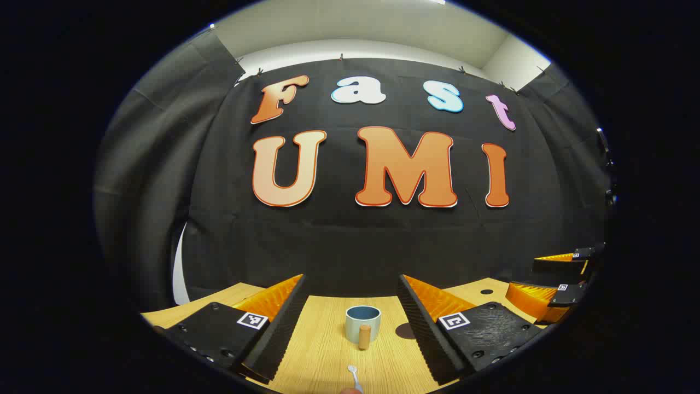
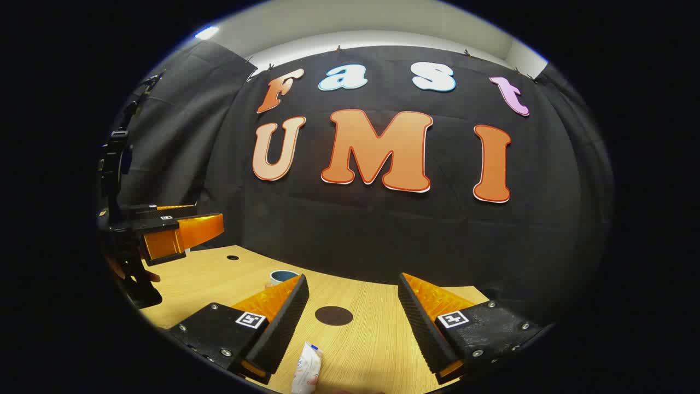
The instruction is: Put the toothbrush and toothpaste on the desktop into the cup, then pick up the cup and place it on the coaster on the desktop.
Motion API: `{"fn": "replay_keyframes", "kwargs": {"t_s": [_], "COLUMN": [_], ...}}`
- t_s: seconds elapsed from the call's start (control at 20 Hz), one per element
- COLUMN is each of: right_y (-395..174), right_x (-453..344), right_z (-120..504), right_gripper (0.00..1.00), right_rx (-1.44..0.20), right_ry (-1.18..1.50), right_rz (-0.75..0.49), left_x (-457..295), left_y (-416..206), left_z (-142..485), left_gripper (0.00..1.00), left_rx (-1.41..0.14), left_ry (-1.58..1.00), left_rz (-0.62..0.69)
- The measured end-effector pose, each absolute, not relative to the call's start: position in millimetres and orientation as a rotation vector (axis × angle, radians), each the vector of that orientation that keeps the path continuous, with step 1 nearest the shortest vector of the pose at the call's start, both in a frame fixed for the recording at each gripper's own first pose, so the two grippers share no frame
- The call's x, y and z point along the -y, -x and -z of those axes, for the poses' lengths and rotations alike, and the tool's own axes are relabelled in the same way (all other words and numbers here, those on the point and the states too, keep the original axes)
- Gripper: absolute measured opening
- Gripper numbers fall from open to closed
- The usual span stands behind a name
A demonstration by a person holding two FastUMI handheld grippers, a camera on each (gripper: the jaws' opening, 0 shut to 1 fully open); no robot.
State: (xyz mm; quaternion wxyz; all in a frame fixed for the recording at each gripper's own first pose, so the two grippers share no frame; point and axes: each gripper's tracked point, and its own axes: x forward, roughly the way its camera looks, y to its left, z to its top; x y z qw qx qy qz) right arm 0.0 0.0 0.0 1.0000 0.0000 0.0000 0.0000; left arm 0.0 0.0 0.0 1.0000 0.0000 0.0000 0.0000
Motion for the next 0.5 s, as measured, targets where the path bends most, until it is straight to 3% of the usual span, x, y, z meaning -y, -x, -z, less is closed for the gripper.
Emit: {"fn": "replay_keyframes", "kwargs": {"t_s": [0.5], "right_y": [2.4], "right_x": [0.5], "right_z": [2.2], "right_gripper": [0.98], "right_rx": [-0.006], "right_ry": [-0.006], "right_rz": [0.002], "left_x": [-0.5], "left_y": [2.2], "left_z": [-0.6], "left_gripper": [0.97], "left_rx": [0.006], "left_ry": [0.0], "left_rz": [-0.007]}}
